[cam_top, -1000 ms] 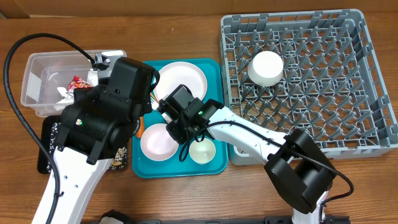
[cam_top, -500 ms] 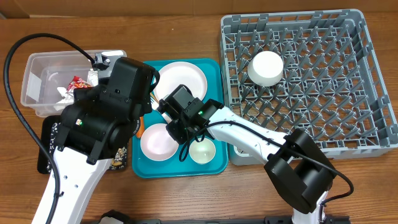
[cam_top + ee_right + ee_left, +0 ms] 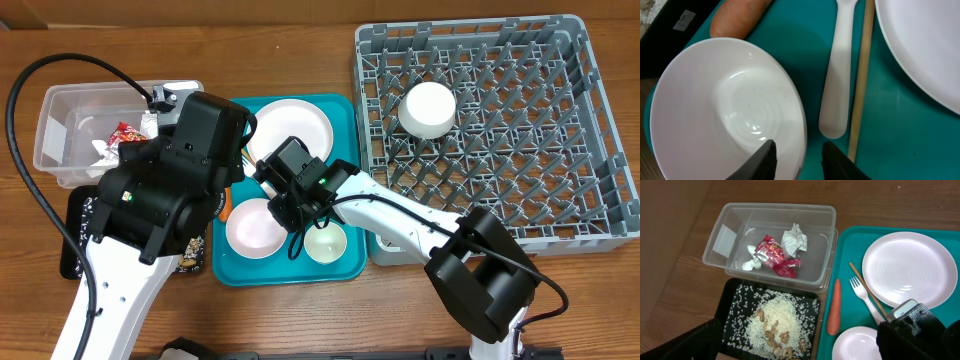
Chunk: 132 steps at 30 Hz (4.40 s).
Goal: Sort waste into correct bins and load items into the dishwasher
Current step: 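Lower the right gripper onto the pink bowl rim and grasp it, then lift the pink bowl with the right gripper and carry it to the rack, then lower the pink bowl into the middle of the rack with the right gripper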
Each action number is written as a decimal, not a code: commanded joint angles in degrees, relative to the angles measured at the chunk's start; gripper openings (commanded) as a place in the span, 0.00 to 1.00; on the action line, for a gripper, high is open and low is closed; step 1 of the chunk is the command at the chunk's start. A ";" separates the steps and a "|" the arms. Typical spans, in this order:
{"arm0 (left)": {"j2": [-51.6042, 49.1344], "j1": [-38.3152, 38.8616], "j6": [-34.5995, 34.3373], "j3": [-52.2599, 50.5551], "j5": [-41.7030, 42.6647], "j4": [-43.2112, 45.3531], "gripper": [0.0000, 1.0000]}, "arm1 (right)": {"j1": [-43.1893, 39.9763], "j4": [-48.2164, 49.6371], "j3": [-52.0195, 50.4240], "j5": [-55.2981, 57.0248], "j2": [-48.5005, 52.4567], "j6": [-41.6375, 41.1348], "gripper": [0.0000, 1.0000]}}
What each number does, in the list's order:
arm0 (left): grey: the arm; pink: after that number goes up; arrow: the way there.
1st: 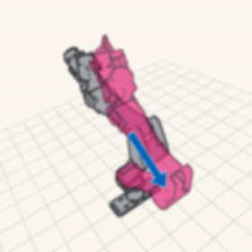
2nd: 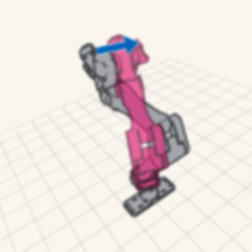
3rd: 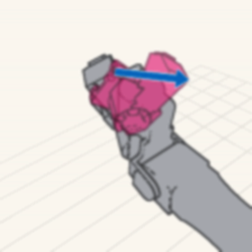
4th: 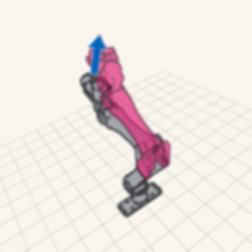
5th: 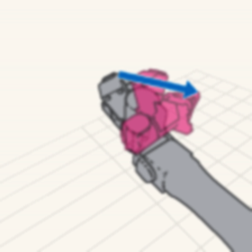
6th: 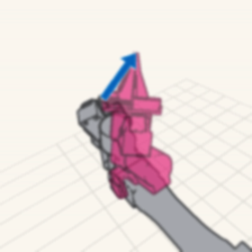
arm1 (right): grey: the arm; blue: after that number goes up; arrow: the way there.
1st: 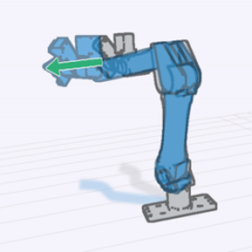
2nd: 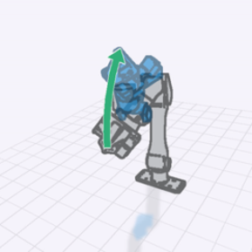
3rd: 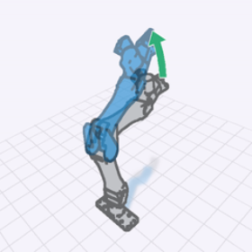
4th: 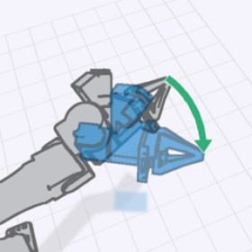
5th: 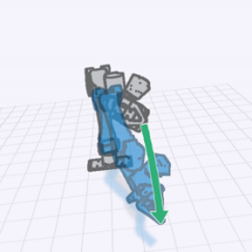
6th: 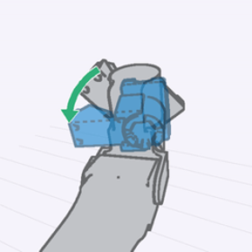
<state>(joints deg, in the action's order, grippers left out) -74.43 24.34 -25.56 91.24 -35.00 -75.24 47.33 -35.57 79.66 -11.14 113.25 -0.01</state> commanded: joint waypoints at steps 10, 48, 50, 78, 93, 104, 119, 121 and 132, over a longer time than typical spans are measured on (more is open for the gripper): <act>-0.35 0.07 -0.81 0.74 -0.96 0.24 1.00 | 0.02 0.48 -0.57 0.17 1.49 0.02 0.22; -0.37 0.04 -0.81 0.74 -0.96 0.26 1.00 | -12.48 -5.88 12.09 -7.82 -11.04 -1.51 0.04; -0.37 0.07 -0.81 0.74 -0.96 0.24 1.00 | -15.80 -8.00 12.09 -7.80 -12.50 -1.53 0.04; -0.37 0.07 -0.83 0.74 -0.96 0.24 1.00 | -41.22 -58.31 11.82 52.68 -25.64 -41.00 0.04; -0.37 0.07 -0.83 0.74 -0.96 0.26 1.00 | -41.16 -56.02 11.43 53.77 -24.83 -40.11 0.04; -0.37 0.07 -0.81 0.74 -0.96 0.26 1.00 | -40.28 -54.75 10.64 63.82 -23.43 -29.97 0.04; -0.37 0.07 -0.81 0.74 -0.96 0.26 1.00 | -31.34 -54.01 3.61 69.13 -19.30 -28.52 0.04; -0.37 0.07 -0.81 0.74 -0.96 0.26 1.00 | -29.94 -53.75 0.98 69.68 -18.80 -28.72 0.04; -0.37 0.07 -0.81 0.74 -0.96 0.26 1.00 | -26.93 -52.35 -2.36 71.14 -14.88 -29.55 0.04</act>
<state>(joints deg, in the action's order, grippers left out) -74.56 24.34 -25.56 91.24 -35.00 -75.20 18.87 -88.55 77.52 59.83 96.71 -28.53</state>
